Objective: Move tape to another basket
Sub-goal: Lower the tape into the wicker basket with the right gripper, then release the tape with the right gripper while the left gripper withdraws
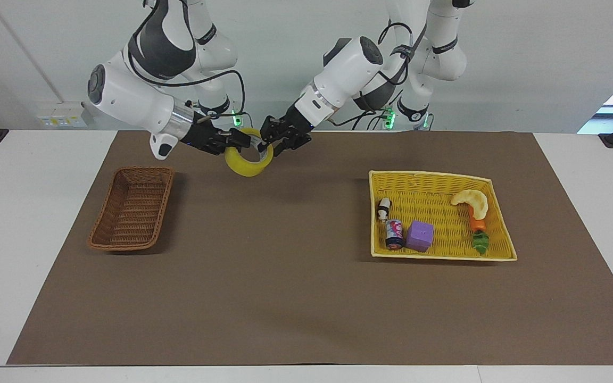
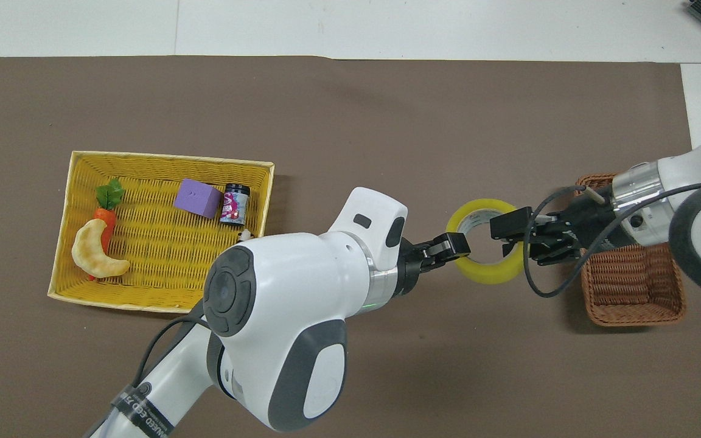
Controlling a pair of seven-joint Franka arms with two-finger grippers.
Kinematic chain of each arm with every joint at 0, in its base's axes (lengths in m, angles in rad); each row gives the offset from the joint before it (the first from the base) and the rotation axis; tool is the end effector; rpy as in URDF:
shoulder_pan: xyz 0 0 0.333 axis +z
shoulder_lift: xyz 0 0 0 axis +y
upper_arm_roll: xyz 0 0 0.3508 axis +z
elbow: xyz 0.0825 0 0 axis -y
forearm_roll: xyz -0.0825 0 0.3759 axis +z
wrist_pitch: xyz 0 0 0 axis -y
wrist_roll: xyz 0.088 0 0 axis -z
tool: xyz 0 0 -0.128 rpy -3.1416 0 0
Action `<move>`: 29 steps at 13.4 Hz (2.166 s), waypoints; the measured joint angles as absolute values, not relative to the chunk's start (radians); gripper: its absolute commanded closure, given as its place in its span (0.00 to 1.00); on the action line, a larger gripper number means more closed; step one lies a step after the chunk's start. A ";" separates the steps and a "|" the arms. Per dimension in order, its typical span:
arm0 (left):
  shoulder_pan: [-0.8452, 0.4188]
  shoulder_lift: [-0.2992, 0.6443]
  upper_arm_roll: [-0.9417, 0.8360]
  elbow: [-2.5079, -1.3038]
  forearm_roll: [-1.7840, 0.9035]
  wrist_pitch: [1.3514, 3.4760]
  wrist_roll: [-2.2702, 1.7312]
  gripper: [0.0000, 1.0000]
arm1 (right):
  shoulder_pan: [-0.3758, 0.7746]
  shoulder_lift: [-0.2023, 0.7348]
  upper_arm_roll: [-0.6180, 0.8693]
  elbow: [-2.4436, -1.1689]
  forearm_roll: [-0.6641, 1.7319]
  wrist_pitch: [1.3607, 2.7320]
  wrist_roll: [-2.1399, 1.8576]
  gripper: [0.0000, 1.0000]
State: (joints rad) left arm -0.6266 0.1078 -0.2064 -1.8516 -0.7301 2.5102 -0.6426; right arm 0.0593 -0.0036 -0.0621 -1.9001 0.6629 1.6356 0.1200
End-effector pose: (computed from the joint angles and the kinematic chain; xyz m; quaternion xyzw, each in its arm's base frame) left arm 0.4329 -0.4725 0.5463 0.9125 0.1369 -0.0088 0.3855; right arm 0.5243 0.0736 0.5201 -0.9319 0.1205 0.1415 0.3116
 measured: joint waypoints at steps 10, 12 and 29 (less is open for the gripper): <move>-0.521 0.019 -0.179 -1.958 -0.778 2.476 -0.606 0.00 | -0.204 0.069 -0.072 -1.933 0.178 1.815 -0.397 1.00; -0.442 0.015 -0.177 -1.964 -0.698 2.417 -0.589 0.00 | -0.261 0.118 -0.073 -1.947 0.163 1.865 -0.497 1.00; 0.106 0.015 -0.168 -1.750 -0.100 1.841 -0.006 0.00 | -0.325 0.210 -0.073 -1.998 0.163 1.951 -0.559 0.00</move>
State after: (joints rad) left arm 0.1055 0.0149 -0.1682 -1.7496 -0.0995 1.8407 -0.0061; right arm -0.3255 0.2097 -0.0729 -1.9978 0.1632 1.9508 -0.5588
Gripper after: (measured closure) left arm 0.000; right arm 0.141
